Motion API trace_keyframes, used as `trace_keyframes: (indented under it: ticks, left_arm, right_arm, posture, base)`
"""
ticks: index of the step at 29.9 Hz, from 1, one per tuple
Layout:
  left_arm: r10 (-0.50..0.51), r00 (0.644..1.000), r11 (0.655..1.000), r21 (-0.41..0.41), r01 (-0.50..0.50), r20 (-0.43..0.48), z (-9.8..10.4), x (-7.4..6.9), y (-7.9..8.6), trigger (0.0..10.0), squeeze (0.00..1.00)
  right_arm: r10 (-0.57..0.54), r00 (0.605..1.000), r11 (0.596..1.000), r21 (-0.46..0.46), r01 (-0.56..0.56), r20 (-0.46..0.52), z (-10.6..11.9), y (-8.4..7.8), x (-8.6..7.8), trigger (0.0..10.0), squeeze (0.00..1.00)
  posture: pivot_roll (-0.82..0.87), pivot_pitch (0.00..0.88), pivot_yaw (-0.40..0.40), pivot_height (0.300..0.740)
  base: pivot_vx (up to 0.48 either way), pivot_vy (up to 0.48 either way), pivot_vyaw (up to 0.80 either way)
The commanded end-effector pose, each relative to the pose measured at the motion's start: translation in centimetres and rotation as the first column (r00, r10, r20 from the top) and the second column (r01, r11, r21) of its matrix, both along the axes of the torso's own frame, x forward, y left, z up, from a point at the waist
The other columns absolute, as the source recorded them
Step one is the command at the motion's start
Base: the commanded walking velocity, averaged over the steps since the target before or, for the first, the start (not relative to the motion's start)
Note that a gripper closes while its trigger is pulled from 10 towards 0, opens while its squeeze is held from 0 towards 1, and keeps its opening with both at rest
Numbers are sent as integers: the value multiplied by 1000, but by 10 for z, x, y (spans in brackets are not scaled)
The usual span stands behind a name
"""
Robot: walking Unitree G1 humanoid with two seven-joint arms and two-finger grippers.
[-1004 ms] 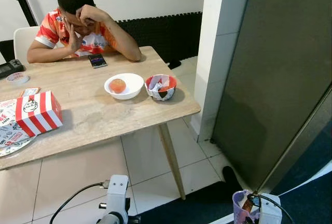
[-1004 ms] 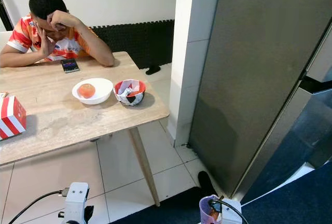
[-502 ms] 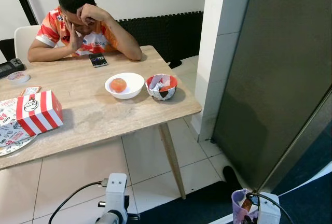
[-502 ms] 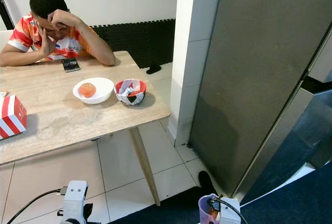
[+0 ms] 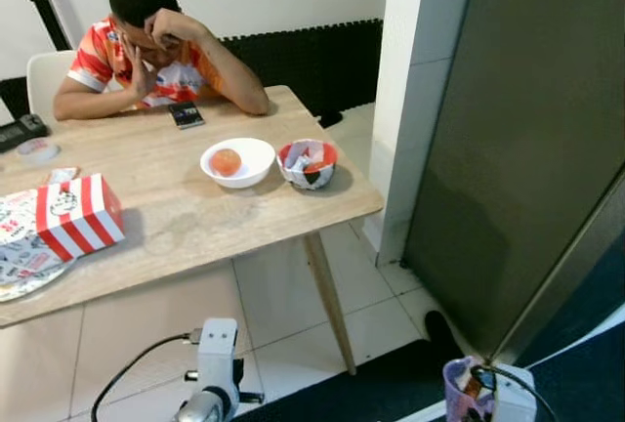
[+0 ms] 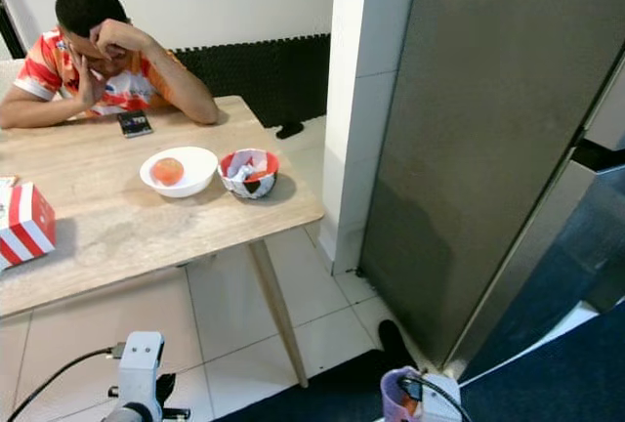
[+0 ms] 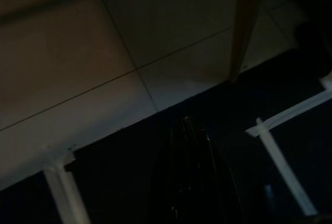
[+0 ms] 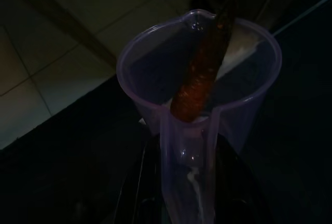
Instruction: Restocking fridge
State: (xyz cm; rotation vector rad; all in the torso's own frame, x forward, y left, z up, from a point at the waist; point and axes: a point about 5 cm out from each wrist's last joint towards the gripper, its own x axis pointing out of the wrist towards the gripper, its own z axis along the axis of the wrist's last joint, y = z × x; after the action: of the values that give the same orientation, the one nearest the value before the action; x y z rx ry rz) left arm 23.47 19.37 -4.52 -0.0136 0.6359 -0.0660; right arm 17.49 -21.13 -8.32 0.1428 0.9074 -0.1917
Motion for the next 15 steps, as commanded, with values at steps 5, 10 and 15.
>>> trace_keyframes:
  ticks: [5, 10, 15]
  left_arm:
    - [-62, 997, 997, 45, 64, -44, 0, 2, 2, 10000, 0]
    - [-113, 992, 991, 73, 116, -54, 4, 12, -5, 10000, 0]
    - [-137, 989, 986, 85, 142, -63, 2, 10, -10, 10000, 0]
  right_arm:
    - [-51, 998, 999, 0, 51, 42, 3, -5, 3, 10000, 0]
    - [-109, 992, 994, -8, 109, 58, 6, -16, 4, 10000, 0]
    - [-91, 994, 995, -31, 93, 64, 8, -20, 7, 10000, 0]
  posture:
    - [-12, 0, 66, 740]
    - [-14, 0, 57, 740]
    - [-56, 0, 77, 740]
  base:
    - [0, 0, 0]
    - [0, 0, 0]
    - [0, 0, 0]
